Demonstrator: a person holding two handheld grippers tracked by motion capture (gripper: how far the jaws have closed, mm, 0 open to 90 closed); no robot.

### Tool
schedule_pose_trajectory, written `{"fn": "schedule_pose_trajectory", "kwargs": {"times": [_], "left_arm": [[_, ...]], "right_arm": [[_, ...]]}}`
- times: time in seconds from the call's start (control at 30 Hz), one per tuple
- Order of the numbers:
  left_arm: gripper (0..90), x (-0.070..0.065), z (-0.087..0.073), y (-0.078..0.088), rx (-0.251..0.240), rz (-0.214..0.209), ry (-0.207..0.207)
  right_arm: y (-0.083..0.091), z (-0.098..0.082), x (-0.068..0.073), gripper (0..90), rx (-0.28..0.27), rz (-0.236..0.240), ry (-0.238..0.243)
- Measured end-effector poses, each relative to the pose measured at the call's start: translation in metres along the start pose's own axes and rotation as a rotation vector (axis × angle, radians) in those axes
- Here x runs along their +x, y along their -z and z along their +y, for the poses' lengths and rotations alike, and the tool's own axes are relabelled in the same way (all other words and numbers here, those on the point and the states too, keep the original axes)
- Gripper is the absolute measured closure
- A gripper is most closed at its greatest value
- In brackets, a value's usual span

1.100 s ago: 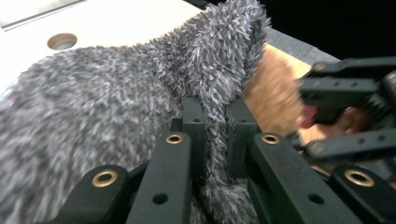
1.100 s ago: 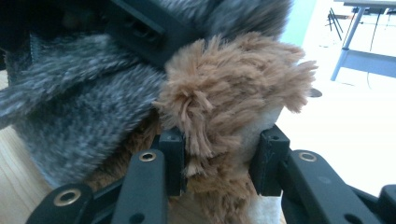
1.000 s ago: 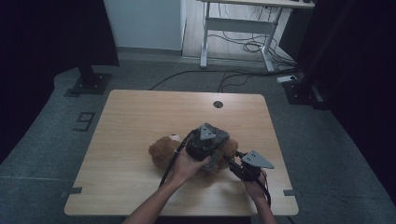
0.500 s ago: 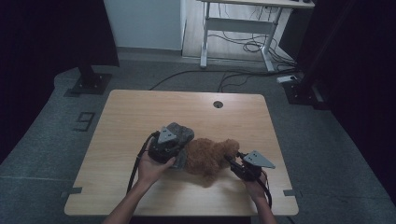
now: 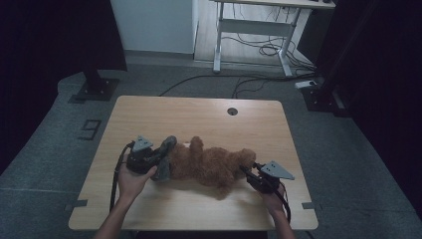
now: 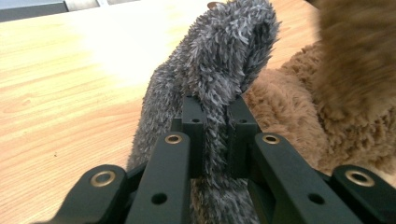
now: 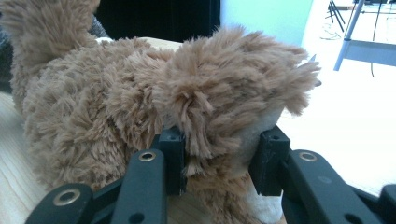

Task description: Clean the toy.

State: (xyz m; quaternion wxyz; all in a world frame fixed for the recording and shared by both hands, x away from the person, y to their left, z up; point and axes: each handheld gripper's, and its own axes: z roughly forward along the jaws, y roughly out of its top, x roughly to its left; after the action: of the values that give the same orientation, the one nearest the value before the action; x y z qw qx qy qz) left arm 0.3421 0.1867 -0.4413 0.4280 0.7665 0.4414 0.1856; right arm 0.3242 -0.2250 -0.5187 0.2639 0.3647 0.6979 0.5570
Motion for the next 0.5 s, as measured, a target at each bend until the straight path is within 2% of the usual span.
{"fn": "schedule_pose_trajectory", "kwargs": {"times": [0.07,0.17,0.27,0.33,0.4,0.5], "left_arm": [[80.6,-0.007,0.006,0.0,-0.009,-0.011,-0.018],[80.6,-0.028,0.02,-0.003,-0.036,-0.054,-0.057],[80.3,-0.053,0.037,-0.017,-0.035,-0.093,-0.092],[79.9,-0.063,0.044,-0.028,-0.016,-0.109,-0.099],[79.9,-0.069,0.048,-0.044,0.024,-0.117,-0.095],[80.0,-0.066,0.045,-0.06,0.065,-0.121,-0.077]], "right_arm": [[-0.001,0.0,0.0,62.7,0.0,-0.004,-0.004],[-0.001,0.0,0.0,62.7,0.0,-0.008,-0.006],[-0.001,0.0,0.0,62.7,-0.001,-0.012,-0.003],[-0.001,-0.001,0.0,62.7,-0.002,-0.013,-0.003],[-0.001,-0.001,0.0,62.6,-0.002,-0.018,-0.001],[0.0,-0.001,-0.002,62.5,-0.002,-0.021,0.0]]}}
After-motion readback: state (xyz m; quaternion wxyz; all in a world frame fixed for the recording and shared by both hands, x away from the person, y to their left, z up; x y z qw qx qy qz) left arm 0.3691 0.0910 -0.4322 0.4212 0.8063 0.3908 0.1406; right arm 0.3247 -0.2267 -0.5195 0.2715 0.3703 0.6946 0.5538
